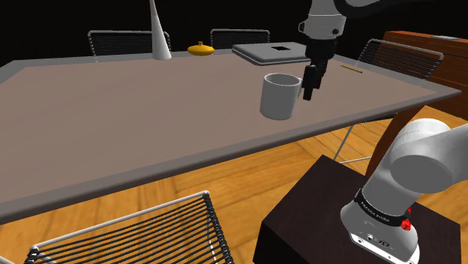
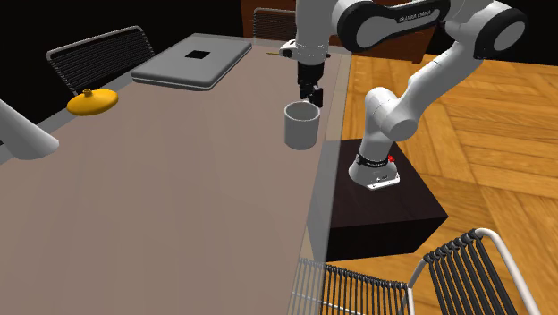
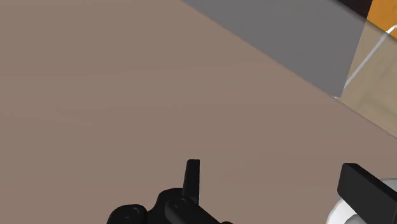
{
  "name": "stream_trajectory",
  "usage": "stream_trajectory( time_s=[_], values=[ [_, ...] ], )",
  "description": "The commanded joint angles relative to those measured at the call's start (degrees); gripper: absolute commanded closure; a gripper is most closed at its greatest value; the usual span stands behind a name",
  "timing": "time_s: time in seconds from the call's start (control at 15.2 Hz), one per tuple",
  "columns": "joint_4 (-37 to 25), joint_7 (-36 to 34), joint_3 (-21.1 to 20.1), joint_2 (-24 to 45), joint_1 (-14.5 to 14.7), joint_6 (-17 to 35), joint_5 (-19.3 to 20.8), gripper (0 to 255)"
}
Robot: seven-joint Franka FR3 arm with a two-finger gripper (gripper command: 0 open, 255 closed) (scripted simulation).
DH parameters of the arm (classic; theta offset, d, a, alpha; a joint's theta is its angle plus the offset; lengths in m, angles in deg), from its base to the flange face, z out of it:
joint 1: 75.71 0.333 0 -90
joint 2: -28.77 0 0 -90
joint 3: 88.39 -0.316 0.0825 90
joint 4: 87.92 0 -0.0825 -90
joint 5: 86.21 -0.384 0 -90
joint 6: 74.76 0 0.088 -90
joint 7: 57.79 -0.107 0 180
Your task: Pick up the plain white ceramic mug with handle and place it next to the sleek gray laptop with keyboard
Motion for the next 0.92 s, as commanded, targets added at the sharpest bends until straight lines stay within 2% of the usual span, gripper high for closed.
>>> stream_trajectory(
  time_s=[0.0, 0.46, 0.86],
  values=[
    [0.0, 0.0, 0.0, 0.0, 0.0, 0.0, 0.0, 0],
    [-9.7, -9.5, -6.9, 6.6, 2.3, -2.9, -6.3, 0],
    [-20.1, -17.8, -12.4, 14.1, 3.1, -5.2, -9.9, 0]
  ],
)
